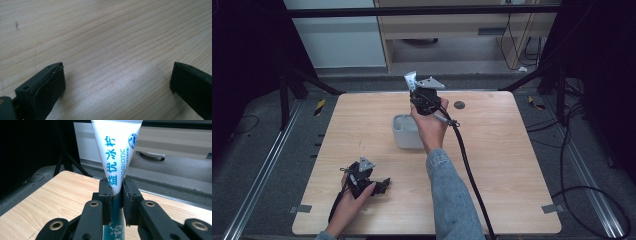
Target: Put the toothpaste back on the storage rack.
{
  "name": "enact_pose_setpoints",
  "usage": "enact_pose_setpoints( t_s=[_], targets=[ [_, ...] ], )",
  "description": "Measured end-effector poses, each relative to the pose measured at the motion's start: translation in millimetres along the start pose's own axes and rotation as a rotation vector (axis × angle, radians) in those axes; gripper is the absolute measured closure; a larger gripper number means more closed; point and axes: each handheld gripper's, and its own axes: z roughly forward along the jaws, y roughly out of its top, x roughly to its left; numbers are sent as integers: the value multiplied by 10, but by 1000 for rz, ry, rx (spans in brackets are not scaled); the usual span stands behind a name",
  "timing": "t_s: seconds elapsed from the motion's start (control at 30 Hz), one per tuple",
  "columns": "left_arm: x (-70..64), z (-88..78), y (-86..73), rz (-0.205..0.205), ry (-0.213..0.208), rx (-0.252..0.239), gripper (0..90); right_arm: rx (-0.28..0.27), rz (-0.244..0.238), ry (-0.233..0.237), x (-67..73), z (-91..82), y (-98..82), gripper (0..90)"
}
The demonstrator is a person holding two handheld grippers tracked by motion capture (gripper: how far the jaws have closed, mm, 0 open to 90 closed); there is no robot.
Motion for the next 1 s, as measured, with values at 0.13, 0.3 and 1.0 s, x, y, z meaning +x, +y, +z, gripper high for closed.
enact_pose_setpoints(
  t_s=[0.13, 0.3, 1.0],
  targets=[
    [-3, 1, 0, -1, -2, -2, 0, 8, -14, 8, 18, 1, -20, 787],
    [-4, 2, 0, 1, -3, -2, 0, 21, -18, 13, 40, 11, -44, 787],
    [-7, 4, 0, 2, -4, -4, 0, 66, -36, 31, 29, 42, -161, 787]
  ],
)
